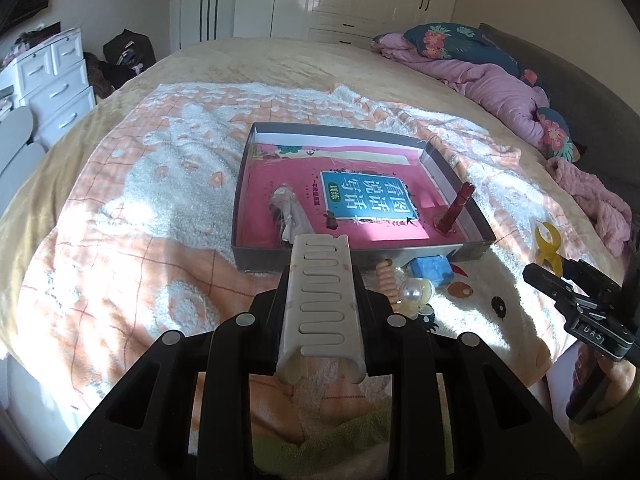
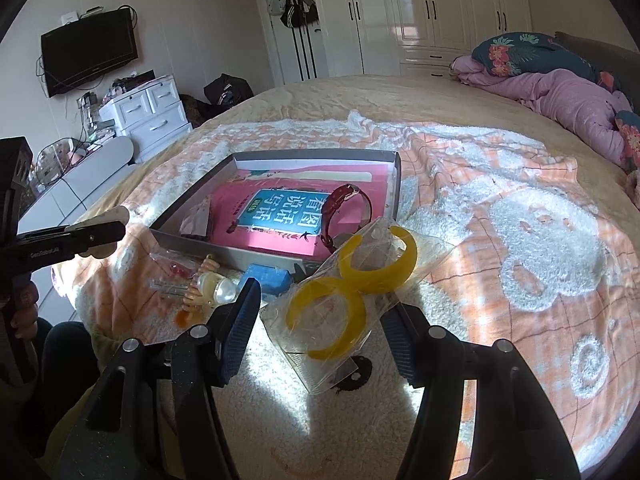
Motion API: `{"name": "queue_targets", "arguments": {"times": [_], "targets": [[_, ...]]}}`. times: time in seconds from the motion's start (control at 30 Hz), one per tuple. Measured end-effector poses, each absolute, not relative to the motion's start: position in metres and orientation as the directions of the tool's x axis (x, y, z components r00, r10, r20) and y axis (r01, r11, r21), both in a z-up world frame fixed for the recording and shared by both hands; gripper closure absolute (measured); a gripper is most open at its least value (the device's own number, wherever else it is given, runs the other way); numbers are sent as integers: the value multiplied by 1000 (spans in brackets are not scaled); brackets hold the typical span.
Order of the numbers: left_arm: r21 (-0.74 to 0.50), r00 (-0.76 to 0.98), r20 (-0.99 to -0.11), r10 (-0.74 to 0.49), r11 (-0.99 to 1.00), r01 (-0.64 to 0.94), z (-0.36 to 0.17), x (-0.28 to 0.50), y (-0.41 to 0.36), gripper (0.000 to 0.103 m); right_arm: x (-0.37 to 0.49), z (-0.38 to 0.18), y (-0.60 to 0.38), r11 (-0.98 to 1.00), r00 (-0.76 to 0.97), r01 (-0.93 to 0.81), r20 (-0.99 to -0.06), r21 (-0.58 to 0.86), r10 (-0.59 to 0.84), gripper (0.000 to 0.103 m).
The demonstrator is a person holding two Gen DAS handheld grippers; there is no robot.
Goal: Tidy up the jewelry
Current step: 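Carry the white clip and yellow bangles into the grey box and release both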
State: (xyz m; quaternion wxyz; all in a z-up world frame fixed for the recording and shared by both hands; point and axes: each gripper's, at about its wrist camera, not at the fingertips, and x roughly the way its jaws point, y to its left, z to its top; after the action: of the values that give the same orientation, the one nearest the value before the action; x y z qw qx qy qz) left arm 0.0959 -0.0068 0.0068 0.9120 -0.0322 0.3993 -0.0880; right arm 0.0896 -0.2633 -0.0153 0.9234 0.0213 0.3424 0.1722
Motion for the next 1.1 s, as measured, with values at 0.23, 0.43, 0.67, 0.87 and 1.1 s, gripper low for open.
{"name": "queue_targets", "arguments": {"times": [0.23,0.43,0.67,0.87,1.1], "targets": [[-124,663,-721,-201,979,161,7,114,-15,84,101,-11,-263,942,714,-302,-620,148,326,45],[-127,649,-731,-213,976,178,1,128,-23,84,115,-9,-260,943,719,-301,-616,142,322,45],[-127,637,-740,-216,975,183,-5,145,-29,84,131,-14,-258,947,713,-293,-629,132,309,45],[-124,629,-748,-213,975,183,-11,160,-30,84,153,-27,-255,950,693,-285,-658,124,294,45],[-112,621,-755,-209,975,192,-15,182,-36,84,177,-37,-249,954,670,-278,-689,111,276,45]]}}
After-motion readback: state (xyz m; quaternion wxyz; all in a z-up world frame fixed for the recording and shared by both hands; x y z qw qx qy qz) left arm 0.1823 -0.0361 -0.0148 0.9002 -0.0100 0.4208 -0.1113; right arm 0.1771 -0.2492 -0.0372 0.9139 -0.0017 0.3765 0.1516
